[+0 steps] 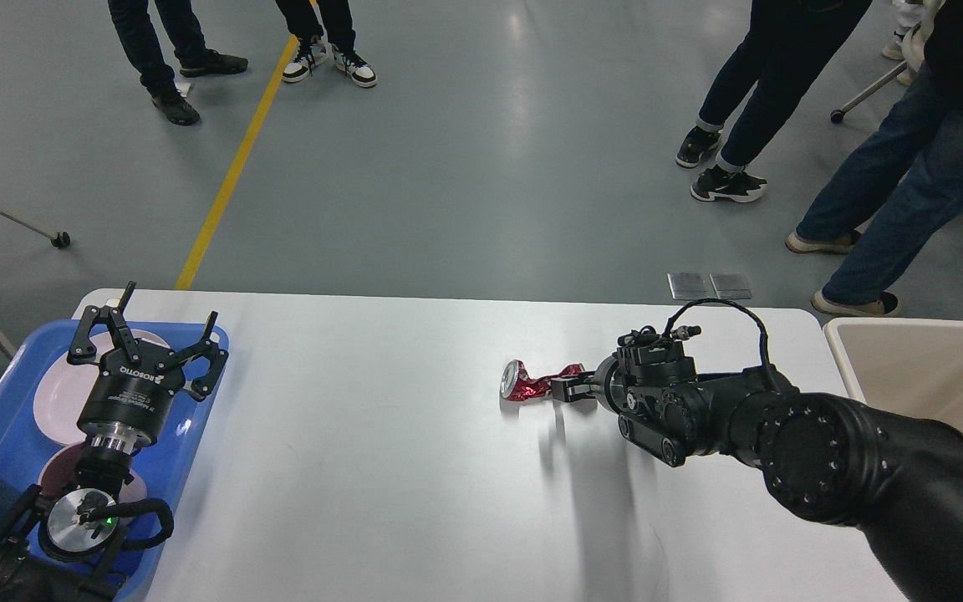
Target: Tidy desktop
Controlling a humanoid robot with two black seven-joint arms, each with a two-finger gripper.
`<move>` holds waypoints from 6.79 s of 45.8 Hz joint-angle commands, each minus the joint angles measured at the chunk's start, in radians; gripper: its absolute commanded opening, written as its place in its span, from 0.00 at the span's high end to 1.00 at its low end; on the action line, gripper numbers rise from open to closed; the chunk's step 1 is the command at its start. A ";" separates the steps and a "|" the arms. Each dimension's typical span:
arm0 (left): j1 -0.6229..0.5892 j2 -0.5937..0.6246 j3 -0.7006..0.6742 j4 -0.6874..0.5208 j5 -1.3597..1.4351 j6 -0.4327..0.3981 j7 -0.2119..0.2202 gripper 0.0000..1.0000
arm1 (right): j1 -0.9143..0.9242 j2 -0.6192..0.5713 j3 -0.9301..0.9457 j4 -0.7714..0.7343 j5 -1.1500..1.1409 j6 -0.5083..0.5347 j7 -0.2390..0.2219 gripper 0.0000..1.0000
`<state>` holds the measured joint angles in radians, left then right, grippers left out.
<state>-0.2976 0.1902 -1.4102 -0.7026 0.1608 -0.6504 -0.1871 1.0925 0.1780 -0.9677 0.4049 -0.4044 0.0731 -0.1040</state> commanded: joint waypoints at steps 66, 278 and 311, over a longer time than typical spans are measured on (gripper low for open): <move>0.000 0.000 -0.001 0.000 0.000 0.000 0.000 0.04 | -0.028 0.000 0.066 0.006 0.007 -0.053 -0.003 0.59; 0.000 0.000 0.001 0.000 0.000 0.000 -0.002 0.04 | -0.600 -0.540 0.164 -0.400 0.361 -0.099 0.029 0.00; 0.000 0.000 0.001 0.000 0.000 0.000 -0.002 0.04 | -0.479 -0.561 0.489 -0.393 0.481 -0.174 0.040 0.00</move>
<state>-0.2976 0.1902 -1.4097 -0.7026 0.1604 -0.6504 -0.1887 0.5374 -0.3763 -0.6873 -0.0085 0.0255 -0.0943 -0.0673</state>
